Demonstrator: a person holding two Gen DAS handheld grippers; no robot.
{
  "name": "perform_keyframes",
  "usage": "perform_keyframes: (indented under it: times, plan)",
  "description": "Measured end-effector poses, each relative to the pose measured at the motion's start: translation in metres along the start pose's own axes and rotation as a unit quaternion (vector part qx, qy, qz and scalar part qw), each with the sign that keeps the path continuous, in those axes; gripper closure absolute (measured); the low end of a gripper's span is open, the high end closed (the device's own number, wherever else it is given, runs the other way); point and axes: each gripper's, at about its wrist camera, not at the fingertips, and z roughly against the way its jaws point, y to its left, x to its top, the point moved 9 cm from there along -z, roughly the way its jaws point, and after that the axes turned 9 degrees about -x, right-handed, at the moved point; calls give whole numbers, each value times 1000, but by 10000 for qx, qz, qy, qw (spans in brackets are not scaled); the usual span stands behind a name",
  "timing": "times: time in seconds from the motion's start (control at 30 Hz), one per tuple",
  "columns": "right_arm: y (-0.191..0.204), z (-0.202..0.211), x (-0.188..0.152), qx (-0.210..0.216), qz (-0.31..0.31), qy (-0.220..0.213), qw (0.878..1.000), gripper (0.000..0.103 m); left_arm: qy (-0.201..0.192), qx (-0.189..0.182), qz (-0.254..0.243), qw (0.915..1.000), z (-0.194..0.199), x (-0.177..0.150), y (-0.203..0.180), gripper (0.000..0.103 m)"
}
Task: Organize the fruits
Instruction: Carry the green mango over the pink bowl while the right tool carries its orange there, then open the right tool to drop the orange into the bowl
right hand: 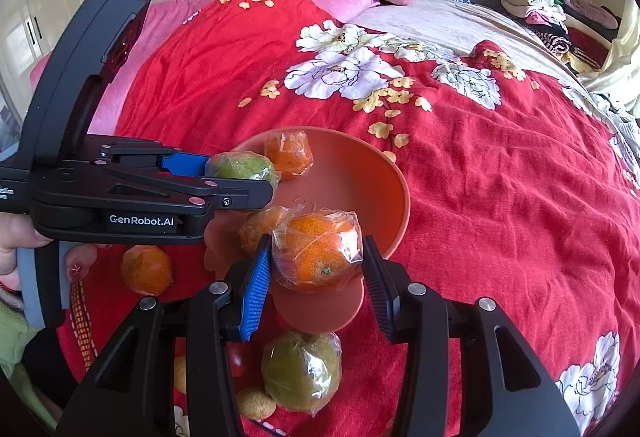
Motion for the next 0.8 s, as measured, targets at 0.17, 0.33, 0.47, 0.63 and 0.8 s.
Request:
perform_keyframes:
  times: [0.17,0.33,0.47,0.63,0.8]
  plan:
    - [1,-5,1,-1,52,35,10000,60,2,6,-9,10000,-1,0,0,57]
    - [2,-7,1,-2,55,49,10000,60,0,34,-38,10000,-3,1,0,57]
    - [3,-7,1,-10,60,48,10000,59,0,37,-42,10000,-3,1,0,57]
    - [3,-7,1,2,52,52,10000,59,-2,34,-40,10000,-3,1,0,57]
    - [4,-7,0,19,50,54,10000,55,-4,36,-51,10000,-3,1,-1,57]
